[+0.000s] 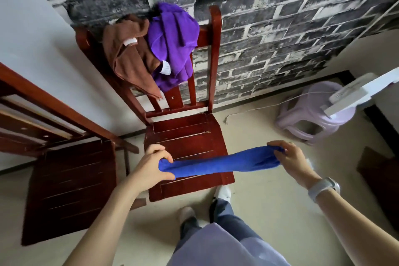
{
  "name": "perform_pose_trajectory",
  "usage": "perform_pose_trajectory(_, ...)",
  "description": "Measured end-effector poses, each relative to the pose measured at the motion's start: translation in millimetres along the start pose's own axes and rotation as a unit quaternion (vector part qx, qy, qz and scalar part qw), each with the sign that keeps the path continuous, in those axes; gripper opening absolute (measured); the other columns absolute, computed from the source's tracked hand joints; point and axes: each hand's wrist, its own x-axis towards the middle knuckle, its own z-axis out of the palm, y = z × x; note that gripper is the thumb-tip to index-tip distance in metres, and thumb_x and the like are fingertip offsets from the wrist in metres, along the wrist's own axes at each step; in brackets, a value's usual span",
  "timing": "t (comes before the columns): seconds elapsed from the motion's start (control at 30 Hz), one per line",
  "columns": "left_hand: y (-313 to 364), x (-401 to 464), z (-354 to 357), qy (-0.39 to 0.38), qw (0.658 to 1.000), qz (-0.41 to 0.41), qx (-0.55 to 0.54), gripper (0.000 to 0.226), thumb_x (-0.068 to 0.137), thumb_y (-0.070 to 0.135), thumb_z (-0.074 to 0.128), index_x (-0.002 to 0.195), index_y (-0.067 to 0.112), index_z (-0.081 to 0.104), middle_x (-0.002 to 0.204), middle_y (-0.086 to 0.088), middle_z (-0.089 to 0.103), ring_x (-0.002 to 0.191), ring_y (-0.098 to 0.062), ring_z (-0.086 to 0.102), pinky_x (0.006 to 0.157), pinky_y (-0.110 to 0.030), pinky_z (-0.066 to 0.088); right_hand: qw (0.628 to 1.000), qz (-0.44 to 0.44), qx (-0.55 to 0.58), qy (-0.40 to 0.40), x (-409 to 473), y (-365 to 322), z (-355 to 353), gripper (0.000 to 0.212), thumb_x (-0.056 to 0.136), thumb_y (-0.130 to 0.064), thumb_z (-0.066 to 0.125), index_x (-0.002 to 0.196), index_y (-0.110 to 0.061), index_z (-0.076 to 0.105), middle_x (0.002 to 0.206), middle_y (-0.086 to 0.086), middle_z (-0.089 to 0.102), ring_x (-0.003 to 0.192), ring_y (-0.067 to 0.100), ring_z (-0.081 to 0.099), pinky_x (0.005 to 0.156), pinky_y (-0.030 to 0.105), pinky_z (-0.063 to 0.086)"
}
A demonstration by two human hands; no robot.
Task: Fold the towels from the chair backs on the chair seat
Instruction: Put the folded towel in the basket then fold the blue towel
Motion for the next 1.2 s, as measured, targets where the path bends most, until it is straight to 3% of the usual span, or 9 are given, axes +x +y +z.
perform_pose_trajectory(0.1, -22, -16, 2, -0.026, 0.997, 0.015, 0.074, 0.015, 0.078, 0.015, 0.069, 0.088, 0.025, 0.064, 0.135, 0.002, 0.031, 0.110, -0.011, 0.042, 0.090, -0.016, 0.027, 0.999, -0.014, -0.027, 0.014, -20, -3, 15, 0.030, 0.084, 0.009, 0.048, 0.087, -0.014, 0.066, 0.097, 0.015, 0.059, 0.087, 0.025, 0.051, 0.069, 0.019, 0.032)
perform_pose_trajectory(0.2, -45, -32, 9, -0.011, 0.987, 0.033, 0.154, 0.024, 0.090, 0.013, 0.052, 0.111, 0.013, 0.065, 0.143, 0.000, 0.032, 0.128, -0.018, 0.034, 0.104, -0.025, 0.027, 0.993, -0.029, -0.114, 0.001, -41, -4, 34, 0.028, 0.086, 0.007, 0.046, 0.093, -0.006, 0.069, 0.095, 0.014, 0.057, 0.089, 0.025, 0.050, 0.071, 0.018, 0.027)
perform_pose_trajectory(0.37, -73, -59, 15, 0.105, 0.985, 0.059, 0.125, 0.024, 0.089, 0.009, 0.048, 0.101, 0.002, 0.067, 0.112, -0.010, 0.061, 0.102, -0.035, 0.051, 0.095, -0.040, 0.041, 0.973, -0.051, -0.219, -0.052, -72, -6, 54, 0.029, 0.091, 0.002, 0.041, 0.101, -0.005, 0.067, 0.090, 0.009, 0.047, 0.086, 0.028, 0.047, 0.069, 0.020, 0.023)
perform_pose_trajectory(0.47, -80, -72, 20, 0.171, 0.978, 0.056, 0.102, 0.030, 0.091, 0.011, 0.037, 0.099, 0.003, 0.065, 0.097, -0.013, 0.065, 0.092, -0.032, 0.056, 0.084, -0.032, 0.040, 0.961, -0.044, -0.262, -0.079, -88, -3, 64, 0.026, 0.088, 0.004, 0.041, 0.099, -0.002, 0.065, 0.089, 0.010, 0.048, 0.093, 0.032, 0.052, 0.071, 0.021, 0.026)
perform_pose_trajectory(0.57, -78, -80, 24, 0.187, 0.982, 0.022, 0.013, 0.028, 0.093, 0.015, 0.033, 0.101, 0.011, 0.059, 0.090, -0.008, 0.062, 0.083, -0.024, 0.055, 0.072, -0.031, 0.040, 0.961, -0.057, -0.264, -0.055, -102, -4, 73, 0.025, 0.083, 0.009, 0.041, 0.095, -0.001, 0.061, 0.082, 0.012, 0.054, 0.075, 0.028, 0.052, 0.066, 0.025, 0.031)
perform_pose_trajectory(0.7, -76, -77, 24, 0.187, 0.980, 0.023, -0.069, 0.023, 0.097, 0.017, 0.036, 0.107, 0.016, 0.056, 0.095, 0.005, 0.058, 0.083, -0.016, 0.055, 0.063, -0.013, 0.038, 0.995, -0.013, -0.097, 0.021, -110, -9, 79, 0.026, 0.091, 0.005, 0.037, 0.096, 0.000, 0.062, 0.090, 0.007, 0.058, 0.081, 0.023, 0.051, 0.070, 0.021, 0.032)
perform_pose_trajectory(0.9, -88, -71, 10, 0.086, 0.996, 0.000, -0.022, 0.044, 0.082, 0.011, 0.064, 0.123, 0.018, 0.049, 0.115, -0.003, 0.047, 0.100, -0.014, 0.047, 0.086, -0.024, 0.034, 1.000, 0.018, -0.004, 0.001, -108, -20, 74, 0.035, 0.084, 0.004, 0.049, 0.117, -0.005, 0.056, 0.107, 0.005, 0.057, 0.097, 0.019, 0.053, 0.081, 0.023, 0.037)
perform_pose_trajectory(1.03, -88, -70, 1, 0.121, 0.993, 0.004, 0.002, 0.034, 0.082, -0.008, 0.051, 0.112, 0.006, 0.061, 0.106, -0.004, 0.045, 0.099, -0.018, 0.049, 0.082, -0.014, 0.026, 0.998, 0.010, -0.064, 0.020, -99, -16, 74, 0.033, 0.085, 0.003, 0.049, 0.116, -0.007, 0.056, 0.106, 0.004, 0.055, 0.094, 0.017, 0.048, 0.079, 0.019, 0.033)
perform_pose_trajectory(1.2, -85, -70, 3, 0.160, 0.987, 0.017, 0.004, 0.023, 0.085, -0.003, 0.055, 0.103, 0.002, 0.067, 0.104, -0.006, 0.057, 0.093, -0.017, 0.052, 0.085, -0.018, 0.031, 0.989, -0.044, -0.116, 0.086, -94, -8, 69, 0.022, 0.088, 0.007, 0.046, 0.101, 0.002, 0.063, 0.103, 0.020, 0.053, 0.089, 0.023, 0.045, 0.079, 0.020, 0.031)
